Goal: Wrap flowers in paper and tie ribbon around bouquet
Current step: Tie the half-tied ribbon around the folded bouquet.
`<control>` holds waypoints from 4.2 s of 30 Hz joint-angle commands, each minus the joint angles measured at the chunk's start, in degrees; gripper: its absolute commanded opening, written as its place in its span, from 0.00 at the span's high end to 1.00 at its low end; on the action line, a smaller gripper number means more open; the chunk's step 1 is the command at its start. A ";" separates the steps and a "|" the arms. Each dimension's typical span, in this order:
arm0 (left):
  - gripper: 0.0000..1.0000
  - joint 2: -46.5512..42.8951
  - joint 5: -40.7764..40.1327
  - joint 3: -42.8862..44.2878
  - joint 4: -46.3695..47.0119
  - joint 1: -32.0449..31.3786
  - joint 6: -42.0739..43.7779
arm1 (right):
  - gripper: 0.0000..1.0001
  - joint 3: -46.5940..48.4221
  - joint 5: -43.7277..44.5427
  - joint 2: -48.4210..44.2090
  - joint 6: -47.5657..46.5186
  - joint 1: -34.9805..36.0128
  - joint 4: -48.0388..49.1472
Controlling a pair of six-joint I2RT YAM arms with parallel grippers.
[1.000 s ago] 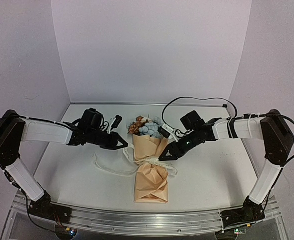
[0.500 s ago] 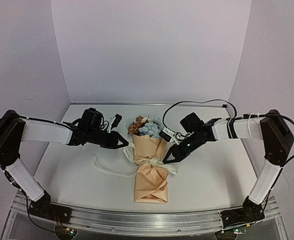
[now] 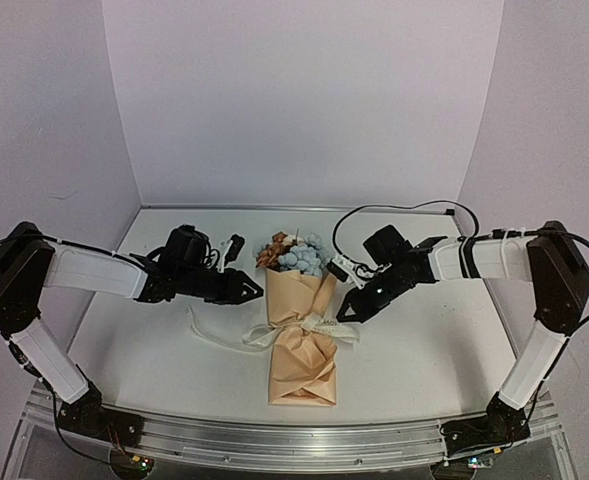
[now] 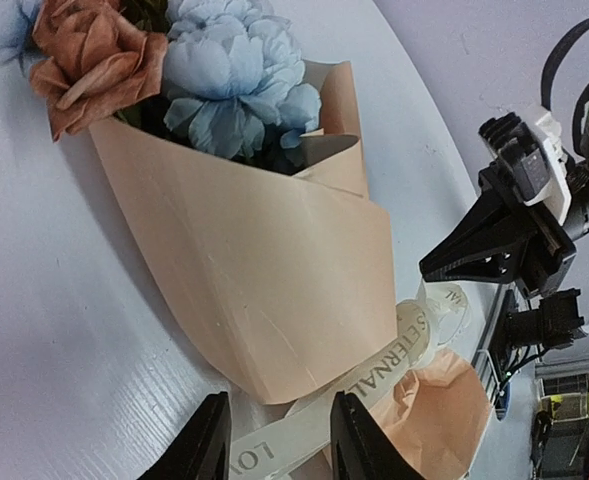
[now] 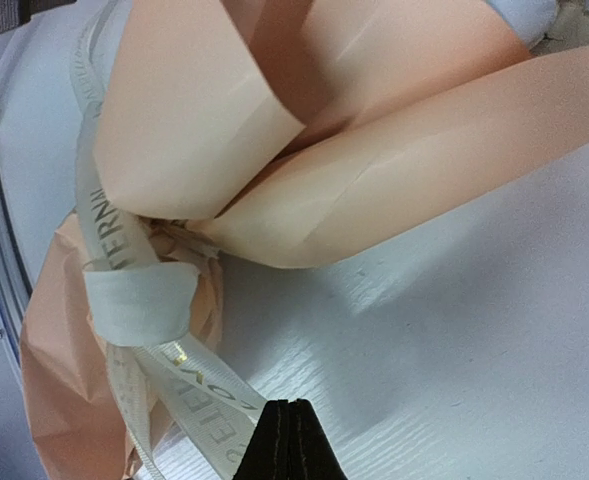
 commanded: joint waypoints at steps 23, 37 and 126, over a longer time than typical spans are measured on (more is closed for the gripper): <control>0.63 -3.54 -7.41 -8.87 1.14 -6.30 -12.48 | 1.00 -5.30 28.94 -4.51 1.94 2.58 12.12; 0.62 0.85 -5.18 -4.52 -0.87 -8.18 -9.35 | 1.00 -13.52 35.36 -10.50 1.69 2.57 11.45; 1.00 -0.23 -13.77 7.00 -9.78 -7.67 4.02 | 0.79 -0.04 12.46 -2.97 -8.45 10.05 0.30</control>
